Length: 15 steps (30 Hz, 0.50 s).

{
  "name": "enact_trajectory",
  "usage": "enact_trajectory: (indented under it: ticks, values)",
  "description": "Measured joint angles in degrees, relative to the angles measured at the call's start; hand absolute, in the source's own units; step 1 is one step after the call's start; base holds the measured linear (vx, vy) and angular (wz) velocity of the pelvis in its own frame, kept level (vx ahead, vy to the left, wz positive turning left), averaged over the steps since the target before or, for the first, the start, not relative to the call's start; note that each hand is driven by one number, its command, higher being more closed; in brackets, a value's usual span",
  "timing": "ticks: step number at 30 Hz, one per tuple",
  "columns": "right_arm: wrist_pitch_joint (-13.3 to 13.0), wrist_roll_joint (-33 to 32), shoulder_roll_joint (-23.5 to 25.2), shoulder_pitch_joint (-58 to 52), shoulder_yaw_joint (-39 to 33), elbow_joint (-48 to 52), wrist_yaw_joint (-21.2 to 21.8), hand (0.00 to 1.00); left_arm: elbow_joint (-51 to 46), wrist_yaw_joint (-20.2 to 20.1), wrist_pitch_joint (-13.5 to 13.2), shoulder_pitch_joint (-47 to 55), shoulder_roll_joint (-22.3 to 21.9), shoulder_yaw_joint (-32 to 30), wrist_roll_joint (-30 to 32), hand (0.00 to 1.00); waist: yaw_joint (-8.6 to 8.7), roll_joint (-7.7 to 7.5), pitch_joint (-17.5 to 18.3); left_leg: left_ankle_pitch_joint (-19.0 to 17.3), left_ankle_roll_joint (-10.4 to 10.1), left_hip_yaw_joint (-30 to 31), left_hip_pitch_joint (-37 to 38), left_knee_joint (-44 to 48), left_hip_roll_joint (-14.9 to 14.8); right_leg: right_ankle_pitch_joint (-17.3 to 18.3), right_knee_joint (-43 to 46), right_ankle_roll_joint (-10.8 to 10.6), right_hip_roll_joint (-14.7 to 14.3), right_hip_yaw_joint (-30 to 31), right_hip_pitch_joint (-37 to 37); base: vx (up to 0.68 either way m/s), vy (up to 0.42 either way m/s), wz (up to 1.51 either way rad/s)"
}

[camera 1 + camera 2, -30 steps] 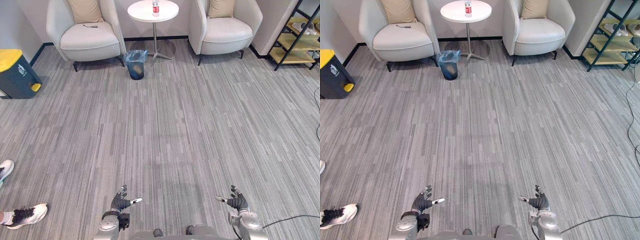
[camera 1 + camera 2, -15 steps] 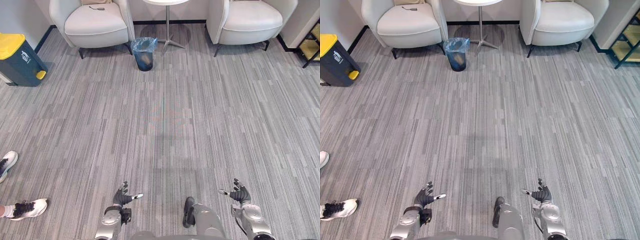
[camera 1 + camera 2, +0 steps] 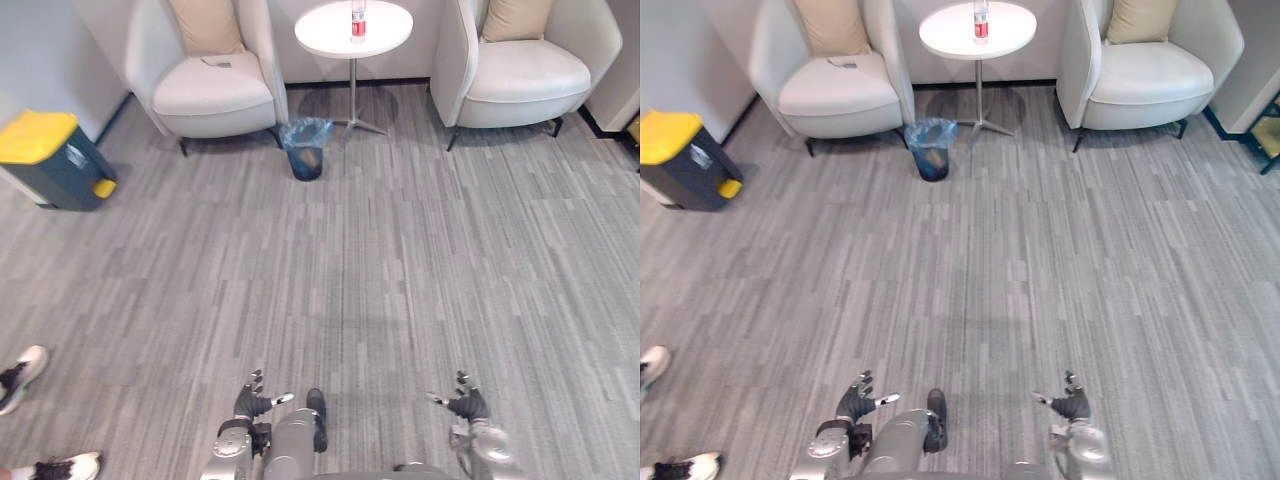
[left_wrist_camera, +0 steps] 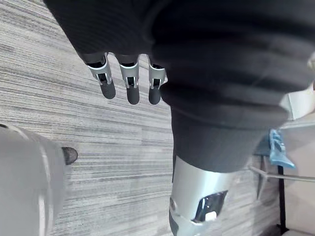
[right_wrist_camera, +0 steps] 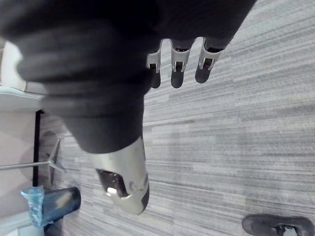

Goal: Gather rubbish on tea table into small bin, then transfer packed bag to large trash can.

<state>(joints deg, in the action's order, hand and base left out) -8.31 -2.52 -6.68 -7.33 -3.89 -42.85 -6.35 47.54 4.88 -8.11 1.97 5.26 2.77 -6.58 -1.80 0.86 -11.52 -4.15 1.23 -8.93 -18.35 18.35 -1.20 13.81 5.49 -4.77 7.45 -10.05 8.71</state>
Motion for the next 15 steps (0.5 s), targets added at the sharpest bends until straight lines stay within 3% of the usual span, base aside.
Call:
enact_trajectory:
  ticks: [3, 4, 5, 6, 7, 9, 10, 11, 13, 14, 15]
  values:
    - [0.0, 2.8, 0.3, 0.1, 0.6, 0.5, 0.1, 0.0, 0.2, 0.5, 0.0, 0.5, -0.5, -0.1, 0.0, 0.0, -0.88, -0.75, -0.1, -5.3, 0.8, -3.1, 2.4, 2.8, 0.6, 0.7, 8.8, -1.3, 2.4, 4.5, -2.5, 0.35, 0.146, -0.46]
    - [-0.2, 3.5, 0.6, 0.2, 0.7, 1.1, 0.2, 0.0, 0.3, 0.5, 0.1, 1.7, -0.3, -0.2, 0.0, 0.0, -0.6, -0.88, -0.1, -6.8, 1.2, -5.0, 5.9, 1.3, 0.5, 0.0, 19.6, -3.5, 3.3, 7.3, -6.5, 0.46, 0.145, -0.79]
    - [-0.2, 4.0, 0.6, -0.1, 1.0, 1.2, 0.3, 0.0, 0.4, 0.6, 0.1, 2.5, 0.1, 0.1, 0.0, 0.0, -0.1, -1.14, -0.1, -8.0, 1.3, -5.9, 9.6, -0.3, 0.8, -2.5, 31.7, -8.1, 4.2, 9.1, -11.1, 0.47, 0.127, -0.65]
    - [-0.2, 4.3, 0.6, -0.6, 1.3, 1.2, 0.4, 0.0, 0.4, 0.7, 0.2, 2.5, 0.5, 0.5, -0.1, 0.0, 0.49, -1.33, -0.1, -8.7, 1.5, -6.0, 11.5, -1.0, 1.0, -2.9, 37.5, -9.3, 4.5, 9.2, -13.2, 0.48, 0.08, -0.22]
    - [-0.2, 4.9, 0.5, -1.2, 2.2, 1.2, 0.4, 0.0, 0.4, 0.8, 0.2, 2.4, 1.4, 1.7, -0.1, 0.0, 1.38, -1.55, 0.0, -9.6, 1.9, -6.0, 15.0, -2.3, 1.3, -2.1, 45.7, -7.7, 4.9, 8.6, -16.5, 0.34, 0.025, 0.04]
    - [-0.1, 5.1, 0.5, -2.5, 2.6, 0.7, 0.4, 0.0, 0.8, 1.5, 0.0, 1.9, 1.7, 1.9, -0.1, 0.0, 2.39, -1.42, -0.1, -9.9, 2.3, -6.0, 20.1, -4.5, 1.1, 0.7, 50.4, -2.8, 4.7, 5.2, -20.9, 0.46, -0.016, 0.03]
    - [-0.2, 5.0, 0.3, -2.2, 2.7, 0.8, 0.4, 0.0, 1.1, 1.8, 0.0, 1.3, 1.7, 1.7, -0.3, 0.0, 2.98, -1.24, -0.2, -9.9, 2.3, -6.0, 22.6, -6.1, 0.3, 2.1, 49.1, -0.2, 3.8, 2.3, -24.1, 0.47, -0.063, 0.0]
    - [-0.2, 5.0, 0.2, -1.7, 2.7, 0.7, 0.4, 0.0, 1.5, 1.7, 0.0, 0.7, 1.7, 1.7, -0.5, 0.0, 3.5, -0.84, -0.4, -9.9, 2.3, -6.0, 23.5, -6.6, -0.4, 2.7, 47.4, 0.8, 3.0, 1.1, -25.6, 0.46, -0.112, 0.03]
    - [-0.5, 4.9, -0.6, -0.4, 2.7, 0.7, 0.3, 0.0, 2.0, 1.8, -0.1, -0.8, 1.7, 1.5, -0.6, 0.0, 4.29, 1.07, -1.5, -9.9, 2.3, -5.5, 25.8, -6.8, -3.4, 2.6, 35.6, 1.9, -0.3, -2.5, -29.7, 0.51, -0.186, 0.07]
    - [-0.5, 4.9, -0.8, -0.4, 2.7, 0.5, 0.3, 0.0, 2.5, 1.8, -0.1, -1.0, 1.7, 1.5, -0.6, 0.0, 4.35, 0.85, -1.4, -9.9, 1.8, -5.1, 27.9, -7.7, -4.4, -0.4, 25.9, 3.0, -2.0, -2.6, -30.4, 0.5, -0.217, 0.15]
    - [-0.4, 4.9, -0.7, -0.9, 2.9, 0.1, 0.2, 0.0, 2.6, 1.8, -0.2, -0.8, 1.9, 1.5, -0.6, 0.0, 4.53, -0.18, -0.8, -10.1, -0.6, -4.9, 29.5, -8.3, -4.3, -6.2, 16.8, 3.0, -3.0, -2.2, -29.6, 0.56, -0.245, 0.3]
